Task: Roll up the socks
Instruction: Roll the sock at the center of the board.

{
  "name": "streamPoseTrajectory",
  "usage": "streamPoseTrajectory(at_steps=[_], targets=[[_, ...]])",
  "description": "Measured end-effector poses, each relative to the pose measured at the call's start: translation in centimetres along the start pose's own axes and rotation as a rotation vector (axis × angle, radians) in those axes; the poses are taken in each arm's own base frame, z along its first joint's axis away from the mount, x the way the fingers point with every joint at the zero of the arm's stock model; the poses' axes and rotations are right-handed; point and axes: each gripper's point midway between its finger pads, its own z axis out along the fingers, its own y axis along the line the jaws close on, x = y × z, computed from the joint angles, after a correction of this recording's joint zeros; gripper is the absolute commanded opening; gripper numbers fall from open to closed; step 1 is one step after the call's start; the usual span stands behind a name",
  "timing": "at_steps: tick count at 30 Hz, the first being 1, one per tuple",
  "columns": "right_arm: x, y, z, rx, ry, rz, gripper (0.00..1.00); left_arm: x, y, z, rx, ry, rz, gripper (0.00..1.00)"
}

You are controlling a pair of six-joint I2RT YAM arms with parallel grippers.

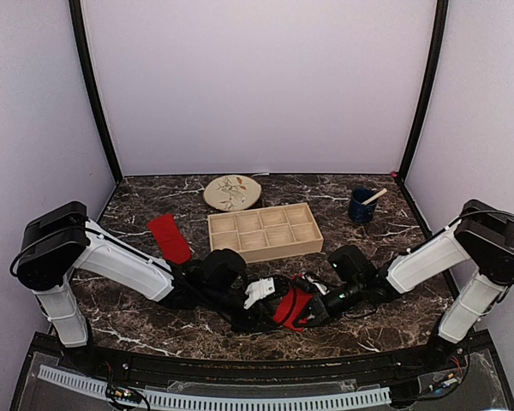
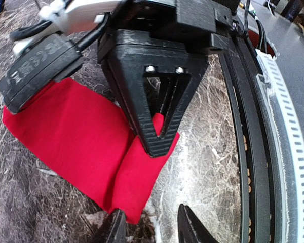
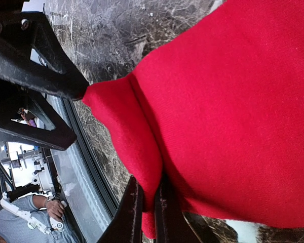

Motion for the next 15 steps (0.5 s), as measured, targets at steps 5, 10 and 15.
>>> streamPoseTrajectory(at_steps=[5, 10, 15], targets=[[0.1, 0.0, 0.0, -0.002, 0.004, 0.003, 0.00, -0.3, -0.3, 0.3, -0.032, 0.009, 0.071, 0.37], [0.2, 0.1, 0.0, -0.007, 0.009, 0.004, 0.00, -1.1, 0.1, 0.7, -0.060, 0.008, 0.118, 0.37], [0.3, 0.1, 0.0, -0.009, 0.014, 0.004, 0.00, -1.2, 0.5, 1.3, -0.070, 0.020, 0.142, 0.36]])
